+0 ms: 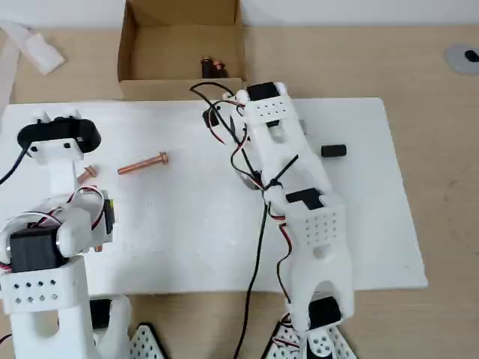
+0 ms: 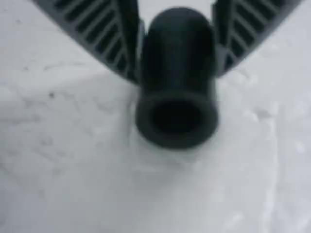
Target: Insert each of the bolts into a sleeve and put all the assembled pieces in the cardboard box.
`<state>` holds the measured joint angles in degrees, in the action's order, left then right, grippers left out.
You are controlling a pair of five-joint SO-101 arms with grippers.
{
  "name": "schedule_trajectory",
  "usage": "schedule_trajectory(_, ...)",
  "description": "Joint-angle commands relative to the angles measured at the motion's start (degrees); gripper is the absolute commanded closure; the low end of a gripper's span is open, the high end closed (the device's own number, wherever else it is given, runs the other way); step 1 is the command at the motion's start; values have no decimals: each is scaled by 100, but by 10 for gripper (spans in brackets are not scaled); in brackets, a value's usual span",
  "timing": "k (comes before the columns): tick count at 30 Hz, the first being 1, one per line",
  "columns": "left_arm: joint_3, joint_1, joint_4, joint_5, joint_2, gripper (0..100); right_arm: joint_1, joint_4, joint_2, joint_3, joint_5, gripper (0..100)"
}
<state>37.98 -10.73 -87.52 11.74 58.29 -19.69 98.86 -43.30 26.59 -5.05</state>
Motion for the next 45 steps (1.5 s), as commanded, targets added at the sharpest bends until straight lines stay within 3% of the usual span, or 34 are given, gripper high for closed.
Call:
schedule_trajectory(1, -105, 44, -26, 26, 92, 987, 13, 123, -585, -374, 44, 988)
schedule_trajectory(6, -105, 44, -26, 26, 101, 987, 4, 149, -488, -251, 79, 988)
schedule_trajectory(11, -334, 44, 26, 26, 101, 990, 4, 352, 532, 224, 457, 988)
schedule_trajectory(22, -1855, 88, 26, 35, 92, 990, -13, 281, 5710, -338, 624, 988)
schedule_trajectory(28, -1881, 97, 70, 35, 92, 990, -4, 114, 7899, -1622, 281, 988)
schedule_trajectory(35, -1890, 97, 765, 0, 101, 991, -4, -237, 10413, -3152, 167, 988)
schedule_trajectory(40, -1855, 141, 1389, -18, 92, 991, -4, -1231, 12391, -4787, 167, 988)
schedule_trajectory(45, -1837, 897, 2154, -290, 75, 991, -4, -2286, 13974, -6914, 158, 987)
